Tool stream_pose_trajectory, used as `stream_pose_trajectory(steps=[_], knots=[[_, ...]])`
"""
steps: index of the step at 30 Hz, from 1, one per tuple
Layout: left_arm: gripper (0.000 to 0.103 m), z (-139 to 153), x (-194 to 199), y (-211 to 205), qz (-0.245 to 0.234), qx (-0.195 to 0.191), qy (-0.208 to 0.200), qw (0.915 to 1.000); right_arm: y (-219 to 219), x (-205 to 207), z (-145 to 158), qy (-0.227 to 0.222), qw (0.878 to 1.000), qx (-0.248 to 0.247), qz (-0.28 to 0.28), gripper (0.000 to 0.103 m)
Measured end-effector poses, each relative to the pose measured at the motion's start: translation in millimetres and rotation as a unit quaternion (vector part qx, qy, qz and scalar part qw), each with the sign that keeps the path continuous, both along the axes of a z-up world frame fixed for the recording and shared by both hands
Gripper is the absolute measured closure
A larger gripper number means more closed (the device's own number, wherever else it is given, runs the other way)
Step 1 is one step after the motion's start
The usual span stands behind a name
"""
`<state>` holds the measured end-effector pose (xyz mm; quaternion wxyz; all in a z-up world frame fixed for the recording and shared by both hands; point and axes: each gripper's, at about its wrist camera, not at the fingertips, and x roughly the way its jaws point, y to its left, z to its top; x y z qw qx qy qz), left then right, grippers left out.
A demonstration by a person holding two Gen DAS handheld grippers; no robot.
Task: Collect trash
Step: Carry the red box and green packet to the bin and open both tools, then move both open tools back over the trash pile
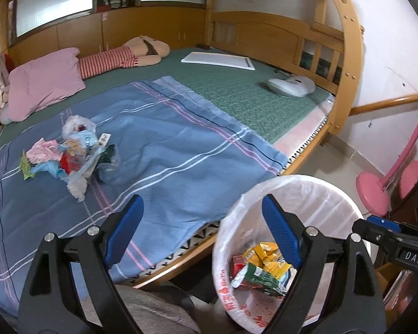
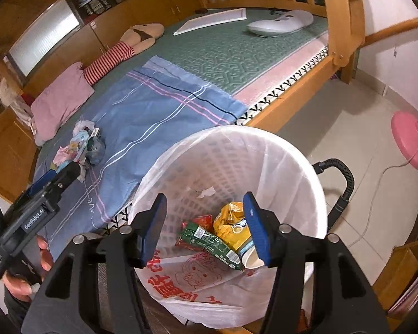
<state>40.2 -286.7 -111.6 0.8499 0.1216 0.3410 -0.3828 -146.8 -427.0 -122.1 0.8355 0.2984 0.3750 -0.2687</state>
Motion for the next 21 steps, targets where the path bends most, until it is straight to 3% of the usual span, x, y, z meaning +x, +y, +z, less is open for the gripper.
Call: stream_pose_trajectory(steps=[4,10,21], knots=[[0.014,7,17,20,0.029,-0.006,-0.001,0.9996,12,22,3,0.015,0.999,-0.028,0.016,0.041],[0.012,17,59,70,0.099,-0.012,-0.005,0.995,23,60,10,-0.001,0.998,-0.038,0.046,0.037],[0.012,-1,138,190,0.246,0.008,0.009,0.9692,53,158,-5,0.002,0.992,-0.016,0.128,0.035]])
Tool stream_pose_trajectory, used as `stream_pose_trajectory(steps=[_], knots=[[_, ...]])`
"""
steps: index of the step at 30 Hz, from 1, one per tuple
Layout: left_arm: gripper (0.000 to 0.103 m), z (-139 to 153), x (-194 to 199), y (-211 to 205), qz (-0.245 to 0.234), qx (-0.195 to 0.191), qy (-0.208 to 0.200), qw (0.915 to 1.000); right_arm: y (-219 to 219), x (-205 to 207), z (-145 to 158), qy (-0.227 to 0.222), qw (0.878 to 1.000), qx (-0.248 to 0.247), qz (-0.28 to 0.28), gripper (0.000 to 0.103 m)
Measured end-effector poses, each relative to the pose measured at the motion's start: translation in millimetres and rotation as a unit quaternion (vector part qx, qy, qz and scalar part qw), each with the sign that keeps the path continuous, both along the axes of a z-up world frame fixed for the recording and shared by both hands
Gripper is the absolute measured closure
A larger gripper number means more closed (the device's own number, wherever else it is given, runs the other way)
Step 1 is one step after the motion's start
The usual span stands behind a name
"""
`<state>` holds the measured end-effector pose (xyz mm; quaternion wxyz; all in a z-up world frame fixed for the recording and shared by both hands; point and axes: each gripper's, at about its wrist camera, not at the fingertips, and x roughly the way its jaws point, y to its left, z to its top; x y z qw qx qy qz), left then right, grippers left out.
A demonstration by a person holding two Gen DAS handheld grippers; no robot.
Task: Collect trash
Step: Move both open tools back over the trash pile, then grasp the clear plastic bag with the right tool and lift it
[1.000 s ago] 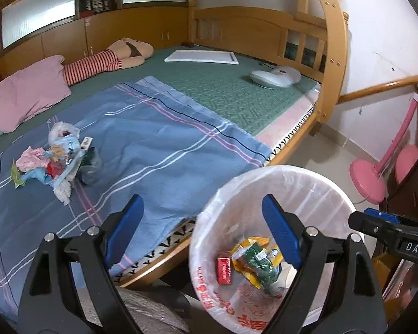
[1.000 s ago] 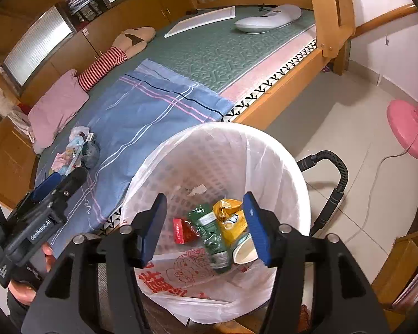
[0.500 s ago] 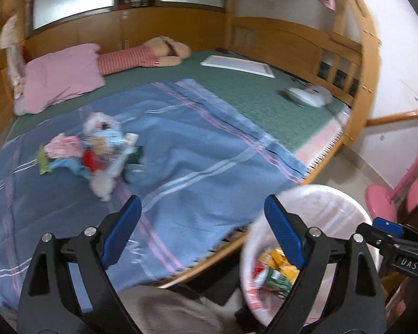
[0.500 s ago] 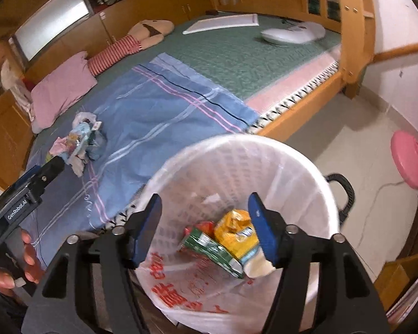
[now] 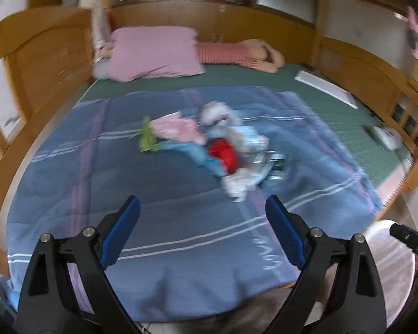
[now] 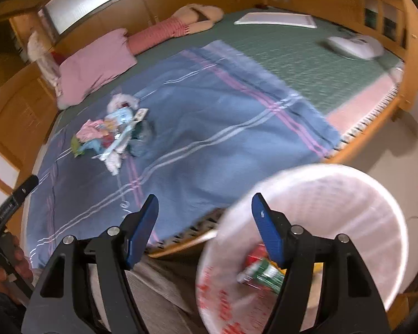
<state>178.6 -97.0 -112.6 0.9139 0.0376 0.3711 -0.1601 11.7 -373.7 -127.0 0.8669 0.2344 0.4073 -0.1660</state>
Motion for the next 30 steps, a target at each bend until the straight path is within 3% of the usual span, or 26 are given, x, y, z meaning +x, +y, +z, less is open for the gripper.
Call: stream_pose_trajectory(steps=[6,11,18,23,25,26,27,30], knots=[[0.012,-19,21,39,0.036,0.004,0.022,0.9991,19,68,-7,-0.006,0.998,0.029,0.051,0.034],[0.012,-31,33,60,0.056,0.006,0.034,0.9978,42,129,-3,-0.01,0.995,0.025,0.094,0.034],[0.012,-44,48,83,0.08,0.002,0.05,0.9956,91,226,5,0.014,0.983,-0.052,0.174,0.032],[0.012,-47,54,103,0.097,-0.003,0.051,0.9939,121,288,-30,0.095,0.967,-0.098,0.214,0.032],[0.012,-48,55,112,0.105,-0.004,0.053,0.9931,125,302,-46,0.125,0.962,-0.117,0.211,0.055],[0.012,-49,55,115,0.108,-0.004,0.053,0.9927,125,309,-57,0.152,0.959,-0.12,0.207,0.08],[0.012,-50,56,120,0.112,-0.002,0.056,0.9921,122,314,-67,0.177,0.957,-0.113,0.202,0.093],[0.012,-52,56,128,0.122,-0.001,0.058,0.9908,110,312,-67,0.174,0.964,-0.099,0.176,0.097]])
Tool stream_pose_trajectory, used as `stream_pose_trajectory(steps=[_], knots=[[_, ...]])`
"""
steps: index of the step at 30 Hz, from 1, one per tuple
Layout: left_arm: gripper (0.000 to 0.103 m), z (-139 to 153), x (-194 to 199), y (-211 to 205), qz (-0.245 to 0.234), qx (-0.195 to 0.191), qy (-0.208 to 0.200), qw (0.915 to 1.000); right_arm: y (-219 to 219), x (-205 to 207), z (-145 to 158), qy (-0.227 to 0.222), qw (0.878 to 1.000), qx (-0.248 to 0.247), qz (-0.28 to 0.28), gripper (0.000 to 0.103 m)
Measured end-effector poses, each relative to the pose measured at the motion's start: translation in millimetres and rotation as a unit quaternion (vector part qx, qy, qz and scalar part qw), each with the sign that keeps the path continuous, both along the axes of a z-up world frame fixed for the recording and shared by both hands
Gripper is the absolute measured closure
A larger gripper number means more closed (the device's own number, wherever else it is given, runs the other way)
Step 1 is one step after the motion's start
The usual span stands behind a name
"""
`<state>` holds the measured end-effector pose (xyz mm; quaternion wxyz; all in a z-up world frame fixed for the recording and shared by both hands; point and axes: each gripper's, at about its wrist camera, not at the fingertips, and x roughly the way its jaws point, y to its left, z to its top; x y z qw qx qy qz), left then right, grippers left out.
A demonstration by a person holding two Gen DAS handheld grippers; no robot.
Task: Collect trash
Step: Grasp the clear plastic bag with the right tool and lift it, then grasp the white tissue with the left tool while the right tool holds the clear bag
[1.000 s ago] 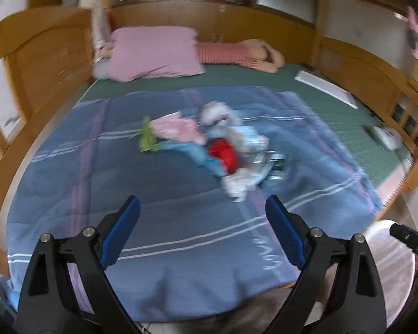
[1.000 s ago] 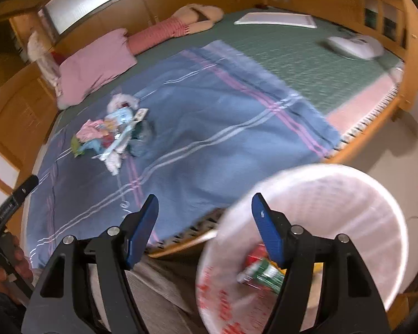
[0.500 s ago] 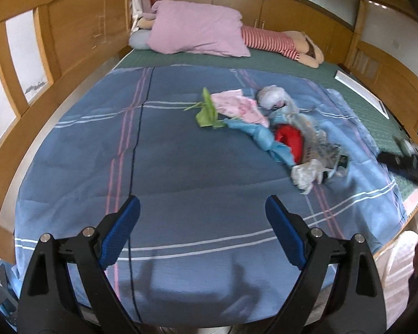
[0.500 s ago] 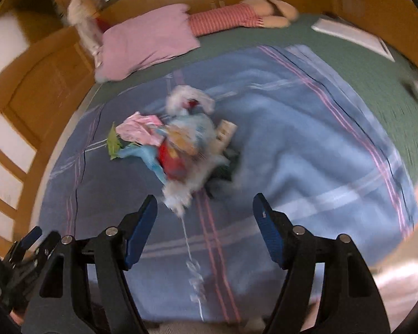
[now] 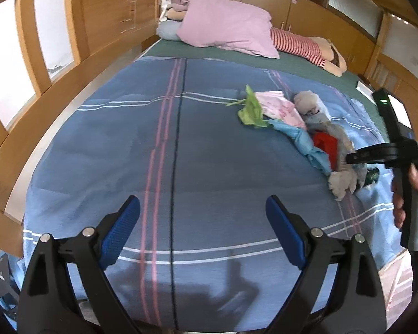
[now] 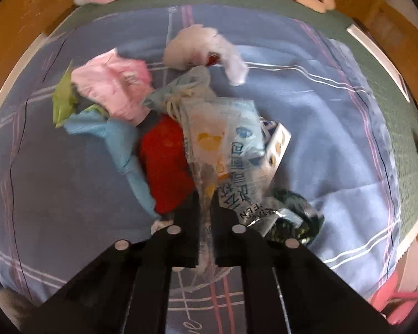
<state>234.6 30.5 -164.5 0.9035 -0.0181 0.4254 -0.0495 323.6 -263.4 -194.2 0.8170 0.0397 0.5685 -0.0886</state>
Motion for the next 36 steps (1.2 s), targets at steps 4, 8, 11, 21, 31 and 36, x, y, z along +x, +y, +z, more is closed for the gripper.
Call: stream_pose_trajectory(steps=[4,8,11,21,31,36], knots=[[0.012,1,0,4,0.004,-0.002,0.0,1.0,-10,-22,36,-0.058,0.996,0.063,-0.008,0.1],[0.012,8,-5,-5,-0.004,-0.002,-0.011,0.9999,-19,-56,87,-0.124,0.986,0.11,-0.006,0.1],[0.012,17,-12,-23,-0.029,-0.004,-0.023,0.9993,-34,-87,110,-0.155,0.98,0.126,-0.019,0.1],[0.01,-1,-7,-140,-0.187,-0.017,-0.034,0.9817,-88,-191,106,-0.16,0.975,0.134,-0.075,0.1],[0.01,-62,45,-227,-0.215,-0.01,0.008,0.9766,-143,-246,92,-0.171,0.965,0.145,-0.133,0.1],[0.062,-90,66,-243,-0.21,-0.003,0.048,0.9765,-160,-251,83,-0.171,0.961,0.156,-0.148,0.1]])
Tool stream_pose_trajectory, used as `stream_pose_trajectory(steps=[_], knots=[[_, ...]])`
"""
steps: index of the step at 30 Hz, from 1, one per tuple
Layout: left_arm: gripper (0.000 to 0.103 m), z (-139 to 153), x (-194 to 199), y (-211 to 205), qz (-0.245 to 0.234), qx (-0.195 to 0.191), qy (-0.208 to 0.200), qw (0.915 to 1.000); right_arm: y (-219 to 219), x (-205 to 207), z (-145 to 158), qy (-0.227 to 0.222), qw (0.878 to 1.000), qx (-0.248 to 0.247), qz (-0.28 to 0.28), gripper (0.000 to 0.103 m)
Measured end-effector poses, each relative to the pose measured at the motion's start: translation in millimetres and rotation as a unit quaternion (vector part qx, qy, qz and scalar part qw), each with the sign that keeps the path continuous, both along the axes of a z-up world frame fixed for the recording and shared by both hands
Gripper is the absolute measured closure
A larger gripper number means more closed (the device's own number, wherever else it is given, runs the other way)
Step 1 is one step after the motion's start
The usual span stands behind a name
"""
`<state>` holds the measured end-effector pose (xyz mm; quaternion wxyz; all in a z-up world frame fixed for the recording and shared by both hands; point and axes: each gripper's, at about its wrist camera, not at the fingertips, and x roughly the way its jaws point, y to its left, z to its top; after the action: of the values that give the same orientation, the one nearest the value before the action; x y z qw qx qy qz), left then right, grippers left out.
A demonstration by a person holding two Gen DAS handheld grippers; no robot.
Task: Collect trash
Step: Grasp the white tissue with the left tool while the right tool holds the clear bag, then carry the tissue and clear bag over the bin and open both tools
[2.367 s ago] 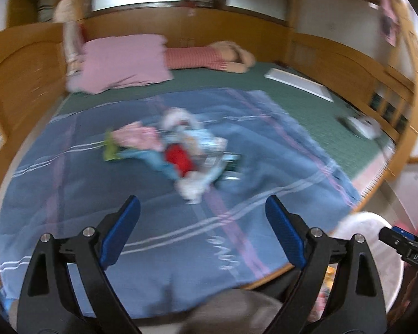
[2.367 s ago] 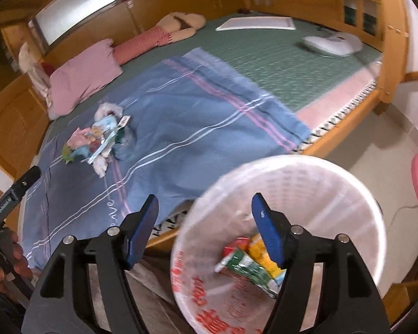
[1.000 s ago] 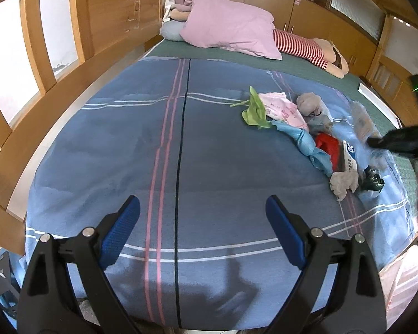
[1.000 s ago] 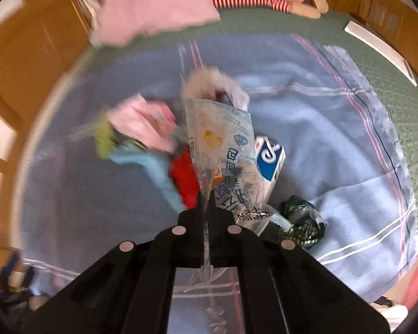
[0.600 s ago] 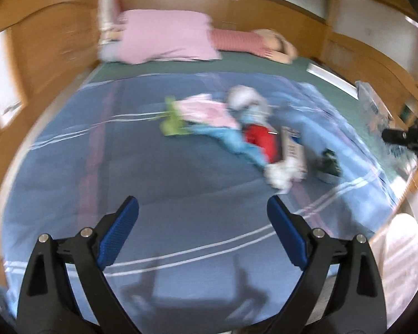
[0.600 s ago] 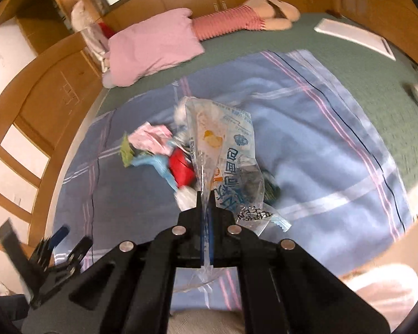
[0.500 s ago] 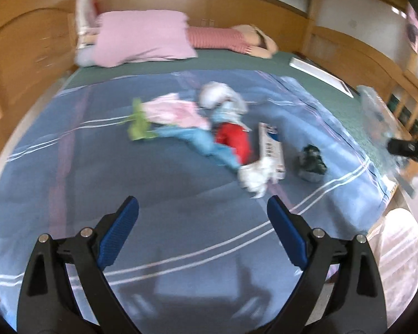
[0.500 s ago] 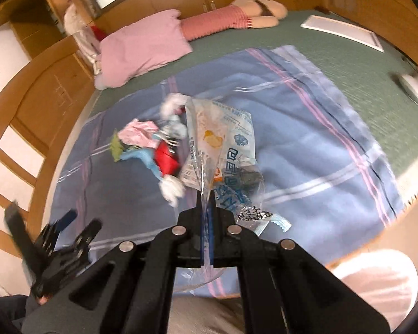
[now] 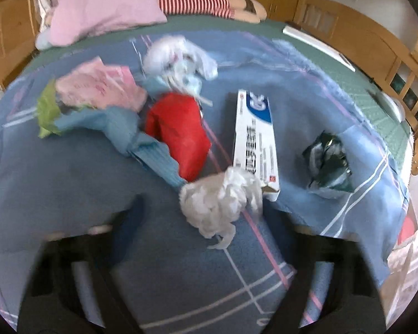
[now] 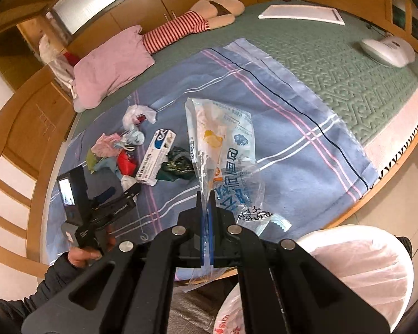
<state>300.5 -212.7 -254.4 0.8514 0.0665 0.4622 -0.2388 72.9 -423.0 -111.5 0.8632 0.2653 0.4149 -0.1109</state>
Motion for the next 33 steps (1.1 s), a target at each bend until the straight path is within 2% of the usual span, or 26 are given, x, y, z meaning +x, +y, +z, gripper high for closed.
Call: stream_pose_trajectory(steps=[1,3,8,12,17,23,26,29,33], knots=[[0.076,-4,1,0,-0.001,0.001,0.01,0.9999,-4,-1,-2,0.001,1.0,0.004,-0.003,0.1],[0.08,0,-6,4,0.002,-0.002,-0.003,1.0,-7,-2,-5,0.0,1.0,0.009,-0.005,0.1],[0.081,26,-25,22,0.009,-0.014,-0.022,0.9996,-9,-10,-2,-0.011,1.0,0.013,-0.006,0.1],[0.081,66,-48,34,0.01,-0.031,-0.051,0.9982,-2,-25,9,-0.028,1.0,0.009,-0.006,0.1],[0.081,117,-92,30,-0.019,-0.058,-0.091,0.9939,3,-60,27,-0.05,0.999,-0.002,-0.018,0.1],[0.081,164,-166,-6,-0.104,-0.091,-0.118,0.9832,2,-122,43,-0.069,0.996,-0.019,-0.062,0.1],[0.081,174,-200,-32,-0.149,-0.1,-0.116,0.9769,1,-155,47,-0.071,0.993,-0.027,-0.089,0.1],[0.081,173,-233,-57,-0.191,-0.099,-0.108,0.9706,2,-188,50,-0.071,0.99,-0.039,-0.115,0.1],[0.08,158,-281,-95,-0.251,-0.082,-0.095,0.9597,0,-223,49,-0.067,0.986,-0.046,-0.143,0.1]])
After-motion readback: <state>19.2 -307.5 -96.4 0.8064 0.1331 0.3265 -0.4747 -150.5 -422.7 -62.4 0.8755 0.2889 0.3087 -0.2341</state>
